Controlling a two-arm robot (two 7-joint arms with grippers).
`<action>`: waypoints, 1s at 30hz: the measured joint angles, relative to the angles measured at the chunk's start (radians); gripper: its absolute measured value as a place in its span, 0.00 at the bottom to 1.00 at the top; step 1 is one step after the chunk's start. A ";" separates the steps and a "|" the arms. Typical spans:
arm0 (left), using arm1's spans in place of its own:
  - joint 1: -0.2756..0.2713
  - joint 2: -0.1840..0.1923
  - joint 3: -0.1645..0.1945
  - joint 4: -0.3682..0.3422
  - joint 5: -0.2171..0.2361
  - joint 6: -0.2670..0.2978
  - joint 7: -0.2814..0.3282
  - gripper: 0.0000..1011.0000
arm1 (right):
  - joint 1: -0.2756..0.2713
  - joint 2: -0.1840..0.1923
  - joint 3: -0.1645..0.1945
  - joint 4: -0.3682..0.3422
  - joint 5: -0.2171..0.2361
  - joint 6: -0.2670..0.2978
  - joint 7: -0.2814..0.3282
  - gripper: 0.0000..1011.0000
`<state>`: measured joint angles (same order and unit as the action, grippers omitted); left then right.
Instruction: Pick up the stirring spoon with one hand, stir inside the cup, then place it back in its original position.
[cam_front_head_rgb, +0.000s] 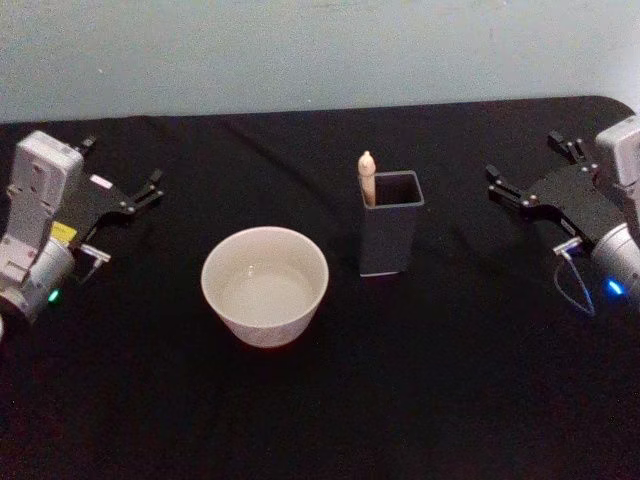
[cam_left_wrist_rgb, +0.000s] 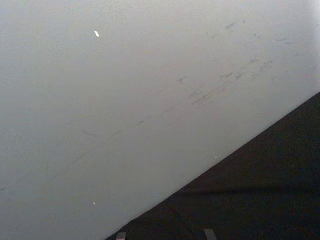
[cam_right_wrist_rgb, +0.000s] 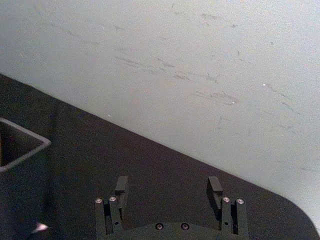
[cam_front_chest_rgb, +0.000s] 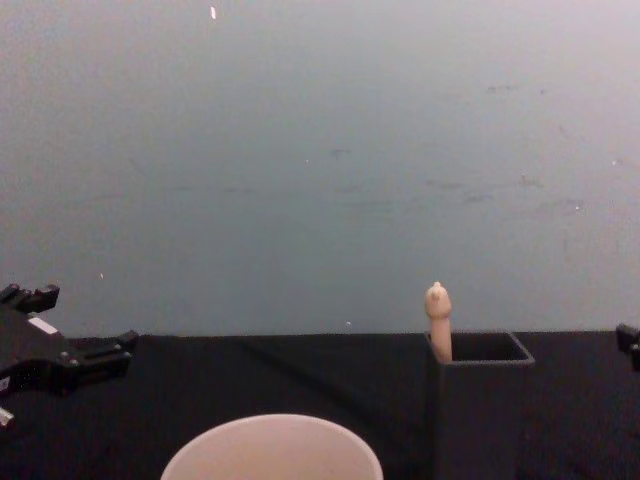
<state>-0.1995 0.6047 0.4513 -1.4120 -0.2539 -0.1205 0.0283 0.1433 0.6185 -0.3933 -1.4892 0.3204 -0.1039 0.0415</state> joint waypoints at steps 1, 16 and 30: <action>0.000 0.000 0.000 0.000 0.000 0.000 0.000 0.99 | -0.014 0.005 0.011 -0.020 0.021 0.006 0.015 0.99; 0.000 0.000 0.000 0.000 0.000 0.000 0.000 0.99 | -0.133 0.039 0.082 -0.218 0.201 0.084 0.193 0.99; 0.000 0.000 0.000 0.000 0.000 0.000 0.000 0.99 | -0.072 0.008 0.024 -0.232 0.190 0.192 0.309 0.99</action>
<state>-0.1995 0.6047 0.4514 -1.4120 -0.2539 -0.1205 0.0283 0.0711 0.6269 -0.3694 -1.7208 0.5107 0.0885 0.3501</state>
